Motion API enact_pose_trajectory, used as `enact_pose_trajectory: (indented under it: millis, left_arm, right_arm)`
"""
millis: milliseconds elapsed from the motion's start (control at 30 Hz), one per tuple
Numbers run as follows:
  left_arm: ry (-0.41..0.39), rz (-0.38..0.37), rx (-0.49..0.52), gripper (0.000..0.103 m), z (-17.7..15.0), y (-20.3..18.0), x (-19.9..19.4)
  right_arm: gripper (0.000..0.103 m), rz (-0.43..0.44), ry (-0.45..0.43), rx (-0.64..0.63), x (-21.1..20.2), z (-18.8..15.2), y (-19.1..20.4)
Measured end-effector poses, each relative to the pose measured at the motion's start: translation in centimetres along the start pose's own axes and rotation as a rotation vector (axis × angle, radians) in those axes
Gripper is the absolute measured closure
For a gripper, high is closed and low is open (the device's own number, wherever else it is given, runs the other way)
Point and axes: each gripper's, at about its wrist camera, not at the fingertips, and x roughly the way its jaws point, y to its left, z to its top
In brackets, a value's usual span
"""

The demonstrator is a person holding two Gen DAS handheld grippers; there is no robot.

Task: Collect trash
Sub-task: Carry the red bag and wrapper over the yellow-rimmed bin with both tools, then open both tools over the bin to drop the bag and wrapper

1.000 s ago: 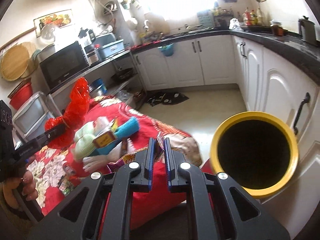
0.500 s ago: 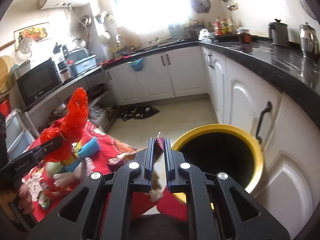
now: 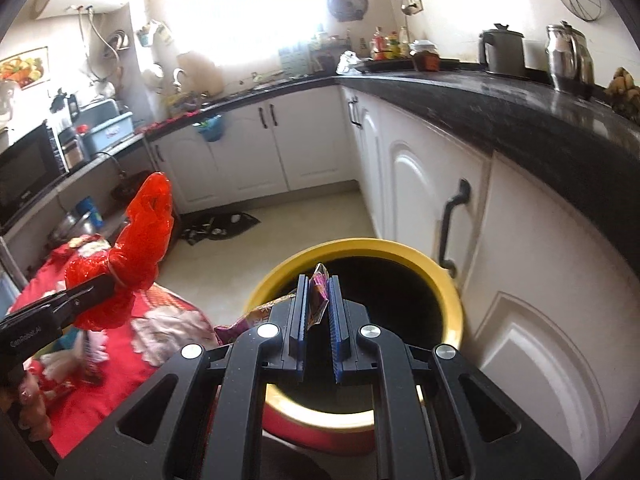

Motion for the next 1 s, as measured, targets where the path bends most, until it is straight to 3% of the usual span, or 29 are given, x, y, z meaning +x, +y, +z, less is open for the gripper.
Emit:
enact_pose_trajectory:
  millis: [433, 467, 500, 533, 600, 700, 900, 1000]
  left_arm:
    - [0.125, -0.062, -0.003, 0.081, -0.1, -2.4, 7.5]
    - [0.13, -0.058, 0.0, 0.071, -0.1, -2.5, 7.9]
    - [0.132, -0.058, 0.0, 0.066, -0.1, -2.5, 8.2]
    - [0.131, -0.05, -0.001, 0.063, -0.2, -2.5, 8.3]
    - [0.127, -0.037, -0.003, 0.05, -0.3, -2.4, 8.4]
    - [0.11, -0.018, -0.014, 0.039, -0.3, -1.7, 7.7]
    - [0.042, 0.022, -0.044, 0.012, -0.1, -0.1, 4.6]
    - [0.008, 0.05, -0.044, 0.011, 0.1, 0.5, 2.9]
  right_arm:
    - [0.09, -0.077, 0.061, 0.004, 4.6, -1.5, -2.3]
    - [0.085, -0.088, 0.068, 0.004, 4.9, -1.6, -2.4]
    - [0.073, -0.097, 0.073, 0.005, 5.0, -1.6, -2.4]
    - [0.068, -0.099, 0.075, 0.008, 5.0, -1.7, -2.4]
    - [0.066, -0.107, 0.077, 0.014, 5.1, -1.9, -2.5]
    - [0.055, -0.101, 0.071, 0.026, 4.6, -2.1, -2.5]
    - [0.044, -0.074, 0.037, 0.034, 3.1, -2.1, -1.6]
    - [0.04, -0.054, 0.016, 0.03, 2.2, -1.9, -0.8]
